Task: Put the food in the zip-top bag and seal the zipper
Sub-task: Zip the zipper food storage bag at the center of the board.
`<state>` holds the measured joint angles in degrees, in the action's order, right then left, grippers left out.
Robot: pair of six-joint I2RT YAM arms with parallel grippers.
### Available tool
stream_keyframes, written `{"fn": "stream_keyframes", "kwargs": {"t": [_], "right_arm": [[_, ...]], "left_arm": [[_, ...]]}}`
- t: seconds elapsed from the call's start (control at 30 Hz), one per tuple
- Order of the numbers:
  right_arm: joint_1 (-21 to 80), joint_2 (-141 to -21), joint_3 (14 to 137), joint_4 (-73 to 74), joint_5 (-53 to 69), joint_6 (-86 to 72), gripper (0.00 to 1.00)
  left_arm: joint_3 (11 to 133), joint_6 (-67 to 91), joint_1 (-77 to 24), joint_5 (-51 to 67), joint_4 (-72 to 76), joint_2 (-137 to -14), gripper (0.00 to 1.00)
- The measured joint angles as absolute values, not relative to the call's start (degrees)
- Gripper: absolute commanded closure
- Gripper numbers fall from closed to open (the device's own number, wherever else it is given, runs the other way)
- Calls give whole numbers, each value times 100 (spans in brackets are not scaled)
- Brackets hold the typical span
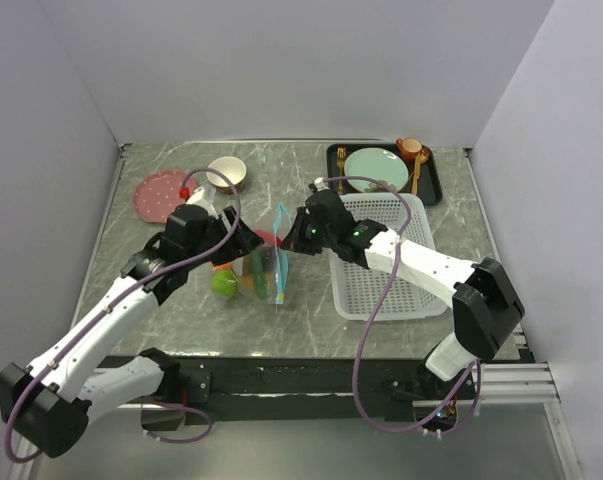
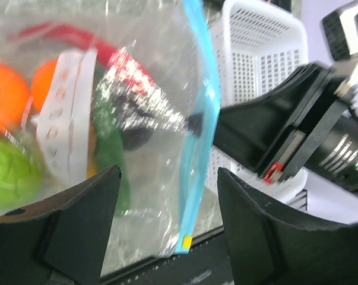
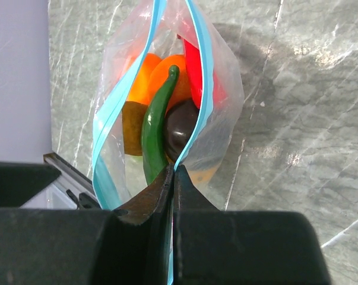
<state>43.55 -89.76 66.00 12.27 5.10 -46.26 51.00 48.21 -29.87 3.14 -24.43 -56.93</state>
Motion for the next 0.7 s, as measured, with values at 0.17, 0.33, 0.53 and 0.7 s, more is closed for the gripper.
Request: {"fn": "stream_keyframes", "kwargs": {"t": [0.17, 0.33, 0.53, 0.7], "right_arm": [[4300, -8976, 6600, 1240, 460, -4663, 95], [4235, -8976, 6600, 1240, 456, -4663, 95], [4222, -8976, 6600, 1210, 469, -4668, 94], [4222, -8973, 6600, 1157, 478, -4668, 94]], "left_arm": [[4246, 5312, -2987, 504, -2357, -5015, 25], [3170, 6178, -2987, 972, -2067, -4174, 23], [2368, 7220, -3100, 1391, -1160, -3745, 28], [2005, 7797, -3426, 1457, -703, -3826, 28]]}}
